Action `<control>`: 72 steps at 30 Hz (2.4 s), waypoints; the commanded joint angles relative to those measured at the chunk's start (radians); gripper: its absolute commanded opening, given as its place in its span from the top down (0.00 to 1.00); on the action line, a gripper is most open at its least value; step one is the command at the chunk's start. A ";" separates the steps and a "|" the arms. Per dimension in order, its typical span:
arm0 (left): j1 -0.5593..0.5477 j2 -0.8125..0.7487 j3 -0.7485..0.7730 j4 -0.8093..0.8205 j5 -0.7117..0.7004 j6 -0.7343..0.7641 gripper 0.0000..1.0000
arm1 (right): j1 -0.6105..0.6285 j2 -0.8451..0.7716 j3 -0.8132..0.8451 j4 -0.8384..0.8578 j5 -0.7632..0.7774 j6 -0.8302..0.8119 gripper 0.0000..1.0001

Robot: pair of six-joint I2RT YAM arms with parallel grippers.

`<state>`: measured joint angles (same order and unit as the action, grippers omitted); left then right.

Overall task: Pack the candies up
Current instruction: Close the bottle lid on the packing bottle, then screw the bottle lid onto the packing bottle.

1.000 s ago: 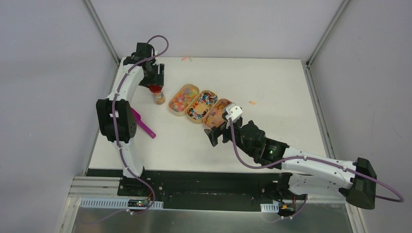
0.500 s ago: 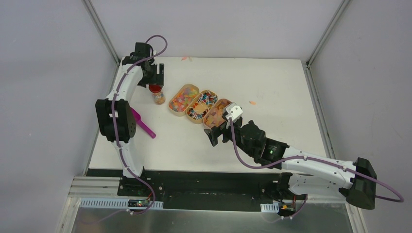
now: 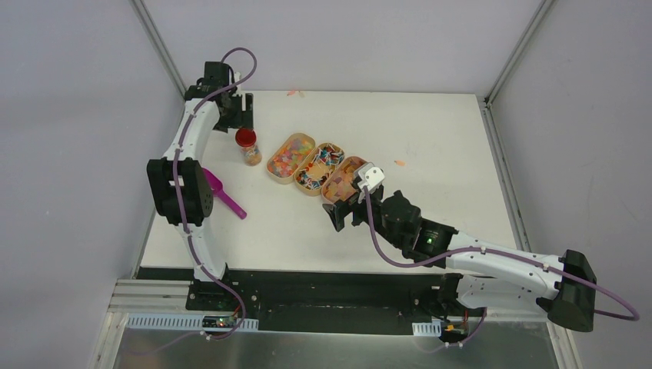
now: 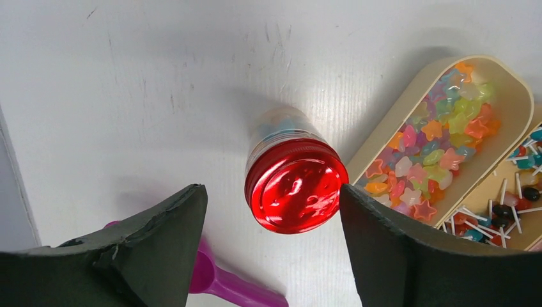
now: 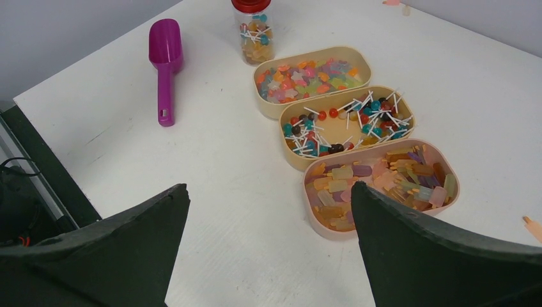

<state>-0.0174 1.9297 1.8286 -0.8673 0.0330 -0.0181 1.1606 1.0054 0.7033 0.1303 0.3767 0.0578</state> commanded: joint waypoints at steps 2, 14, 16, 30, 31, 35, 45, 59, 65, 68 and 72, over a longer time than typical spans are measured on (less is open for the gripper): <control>0.050 -0.070 0.022 0.017 0.012 -0.015 0.30 | -0.005 -0.024 0.032 0.051 -0.013 -0.005 0.00; 0.068 -0.041 -0.010 0.035 0.083 -0.011 0.44 | -0.005 -0.020 0.034 0.058 -0.016 -0.013 0.01; 0.068 -0.041 -0.030 0.045 0.075 -0.007 0.44 | -0.005 -0.019 0.032 0.057 -0.018 -0.012 0.01; 0.083 -0.009 -0.104 0.098 0.112 -0.028 0.50 | -0.007 -0.039 0.020 0.058 -0.013 -0.013 0.01; 0.083 -0.013 -0.104 0.097 0.119 -0.025 0.49 | -0.007 -0.038 0.019 0.057 -0.014 -0.013 0.00; 0.083 -0.037 -0.095 0.096 0.131 -0.028 0.42 | -0.006 -0.039 0.016 0.065 -0.016 -0.011 0.00; 0.051 -0.073 -0.089 0.096 0.104 -0.031 0.32 | -0.013 -0.033 0.004 0.080 -0.019 -0.008 0.00; -0.048 -0.059 -0.121 0.097 -0.025 0.034 0.16 | -0.016 -0.020 0.011 0.089 -0.038 -0.004 0.00; -0.050 -0.063 -0.120 0.098 -0.027 0.043 0.16 | -0.016 -0.010 0.019 0.088 -0.044 -0.005 0.00; -0.055 -0.072 -0.112 0.097 -0.028 0.047 0.13 | -0.016 -0.009 0.016 0.092 -0.040 -0.005 0.00; -0.058 -0.081 -0.096 0.096 -0.028 0.045 0.11 | -0.018 0.006 0.016 0.097 -0.043 -0.006 0.01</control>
<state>-0.0662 1.9144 1.7073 -0.7860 0.0246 0.0124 1.1488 0.9966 0.7029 0.1738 0.3496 0.0513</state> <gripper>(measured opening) 0.883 0.994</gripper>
